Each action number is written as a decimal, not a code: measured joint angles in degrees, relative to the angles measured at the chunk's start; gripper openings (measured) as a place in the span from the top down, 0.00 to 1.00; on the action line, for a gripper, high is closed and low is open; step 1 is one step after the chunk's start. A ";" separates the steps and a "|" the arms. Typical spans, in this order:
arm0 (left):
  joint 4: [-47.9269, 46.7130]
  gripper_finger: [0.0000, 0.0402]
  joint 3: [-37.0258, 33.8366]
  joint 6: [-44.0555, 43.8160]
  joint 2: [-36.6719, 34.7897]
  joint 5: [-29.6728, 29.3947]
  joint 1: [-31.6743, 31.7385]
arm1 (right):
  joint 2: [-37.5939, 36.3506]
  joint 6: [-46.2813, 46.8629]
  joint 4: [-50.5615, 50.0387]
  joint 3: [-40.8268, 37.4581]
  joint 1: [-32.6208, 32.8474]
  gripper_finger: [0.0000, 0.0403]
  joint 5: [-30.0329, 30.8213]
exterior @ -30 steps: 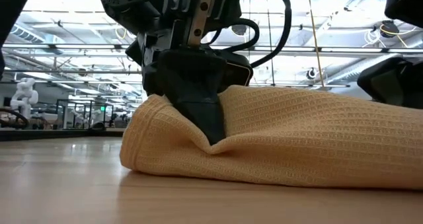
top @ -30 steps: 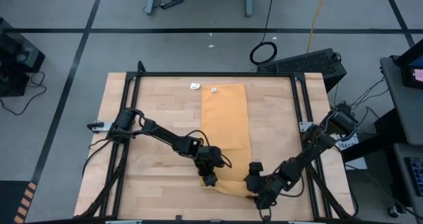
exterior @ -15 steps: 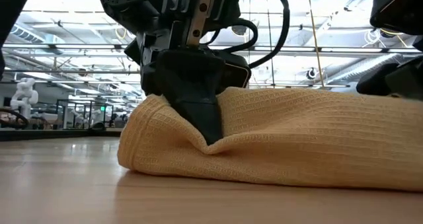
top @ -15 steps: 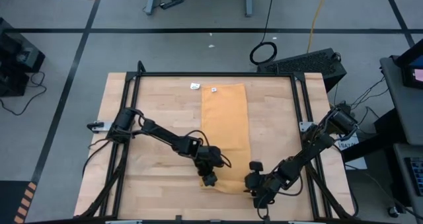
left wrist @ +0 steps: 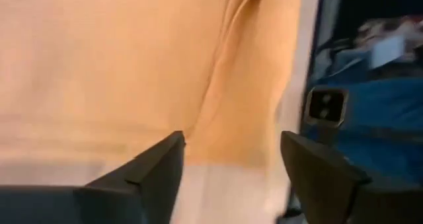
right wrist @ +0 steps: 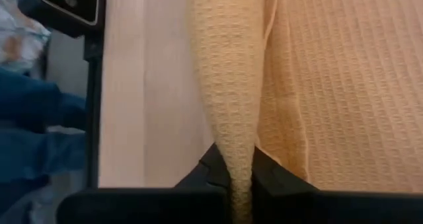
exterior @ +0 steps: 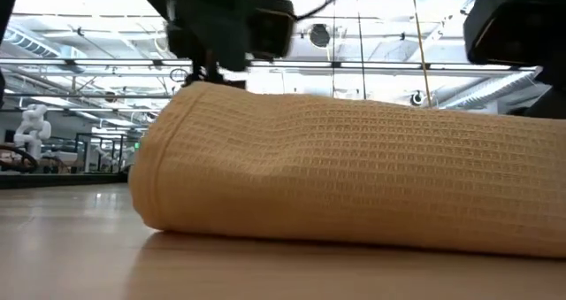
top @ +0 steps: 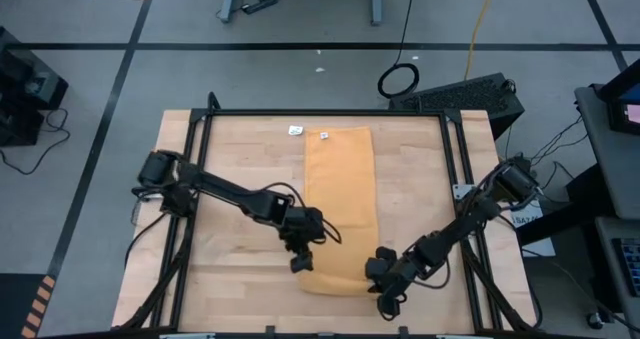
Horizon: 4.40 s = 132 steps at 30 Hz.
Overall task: Roll towel into tight, uniform cylinder
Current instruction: Roll the orange towel
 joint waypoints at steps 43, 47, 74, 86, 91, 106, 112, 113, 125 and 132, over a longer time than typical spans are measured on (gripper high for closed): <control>22.78 0.25 1.25 24.80 10.08 -55.69 -25.20 | 0.00 6.12 7.98 -4.96 -17.82 1.00 -30.15; 22.61 0.22 1.21 27.19 10.91 -54.25 -24.13 | 0.00 6.51 7.98 -4.96 -17.80 1.00 -30.14; 19.81 0.22 3.61 35.89 14.80 -60.41 -24.81 | -0.02 8.02 8.28 -4.96 -17.78 1.00 -30.22; 19.55 0.22 3.56 35.53 16.53 -55.24 -24.20 | -0.02 8.08 8.44 -4.96 -17.80 1.00 -30.23; 20.11 0.22 3.58 35.30 17.68 -57.95 -24.31 | -0.02 9.07 8.52 -4.96 -17.80 1.00 -30.25; 17.44 0.68 3.65 19.14 17.48 -52.79 -21.04 | -0.04 9.02 8.94 -4.96 -17.78 1.00 -30.18; 16.14 0.94 3.58 15.45 15.87 -44.53 -19.03 | -2.77 7.56 8.43 -4.94 -17.63 0.84 -30.10; 15.67 0.96 3.54 14.32 15.23 -42.45 -18.59 | -3.77 7.07 7.02 -4.96 -17.61 0.80 -29.69; 16.41 0.94 3.52 2.41 11.54 -19.12 -8.93 | -21.25 -0.59 -10.52 -4.98 -13.69 0.50 -15.69; 15.13 0.96 3.52 -3.49 12.41 -2.19 -2.46 | -22.40 -9.86 -8.55 -4.96 -7.67 0.47 -0.71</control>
